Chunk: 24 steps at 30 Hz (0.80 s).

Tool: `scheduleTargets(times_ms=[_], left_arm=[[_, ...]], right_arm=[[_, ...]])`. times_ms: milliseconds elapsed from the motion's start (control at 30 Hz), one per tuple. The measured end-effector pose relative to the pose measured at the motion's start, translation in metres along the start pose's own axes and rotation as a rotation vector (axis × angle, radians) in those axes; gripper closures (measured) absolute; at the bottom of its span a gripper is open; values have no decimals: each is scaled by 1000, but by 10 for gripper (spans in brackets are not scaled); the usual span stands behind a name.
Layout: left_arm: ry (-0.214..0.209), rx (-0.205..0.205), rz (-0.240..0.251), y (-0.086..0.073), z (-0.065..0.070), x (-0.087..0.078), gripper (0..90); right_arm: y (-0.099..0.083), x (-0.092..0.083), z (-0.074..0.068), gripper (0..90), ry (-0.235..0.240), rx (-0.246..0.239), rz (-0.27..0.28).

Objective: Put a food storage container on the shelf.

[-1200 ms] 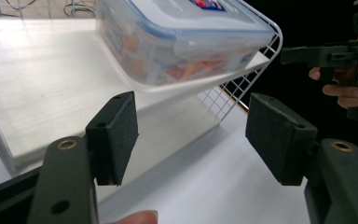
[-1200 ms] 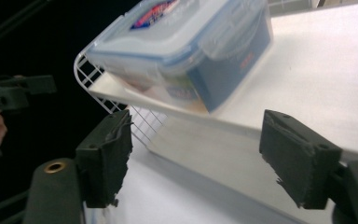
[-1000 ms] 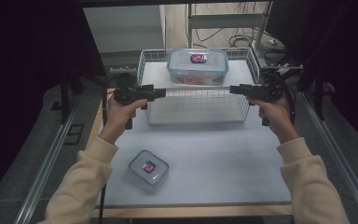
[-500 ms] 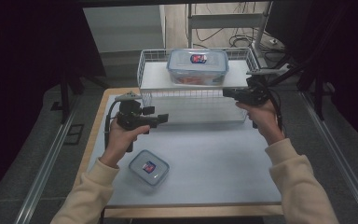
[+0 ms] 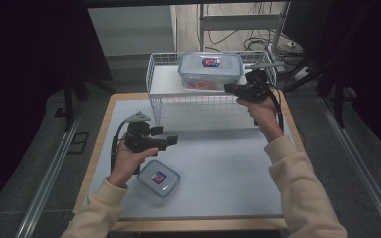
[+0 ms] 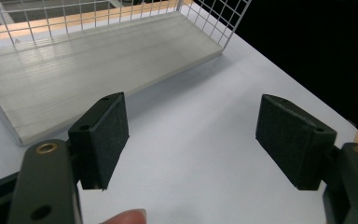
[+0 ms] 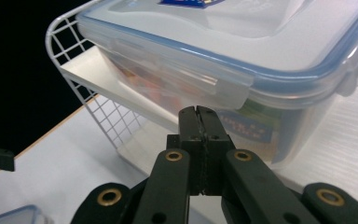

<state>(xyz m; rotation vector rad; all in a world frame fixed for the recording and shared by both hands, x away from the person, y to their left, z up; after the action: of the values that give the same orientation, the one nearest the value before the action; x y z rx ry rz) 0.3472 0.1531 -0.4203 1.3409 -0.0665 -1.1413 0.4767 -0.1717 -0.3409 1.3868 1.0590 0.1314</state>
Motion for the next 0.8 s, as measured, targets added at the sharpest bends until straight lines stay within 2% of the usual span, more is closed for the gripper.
scheduleTargets(times_ms=[433, 667, 800], left_arm=[[1, -14, -7, -3, -6, 2, 255], [1, -13, -10, -4, -6, 2, 255], [3, -19, -14, -7, -7, 2, 255]], right_arm=[[4, 8, 13, 897, -46, 42, 13], [2, 8, 11, 897, -33, 41, 17], [-2, 2, 7, 897, -19, 35, 22]])
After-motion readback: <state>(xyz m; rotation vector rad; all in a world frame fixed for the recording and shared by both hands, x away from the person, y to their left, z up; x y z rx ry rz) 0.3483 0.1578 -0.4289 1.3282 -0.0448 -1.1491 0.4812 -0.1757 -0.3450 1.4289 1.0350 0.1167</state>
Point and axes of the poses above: each handheld gripper's, and its own axes: x roughly forward along the jaws, y roughly out of its top, z roughly to its right, the point moved 1 cm from there along x, roughly forward along the jaws, and after that the axes turned 4 degrees about -z, right-handed, at the moved point
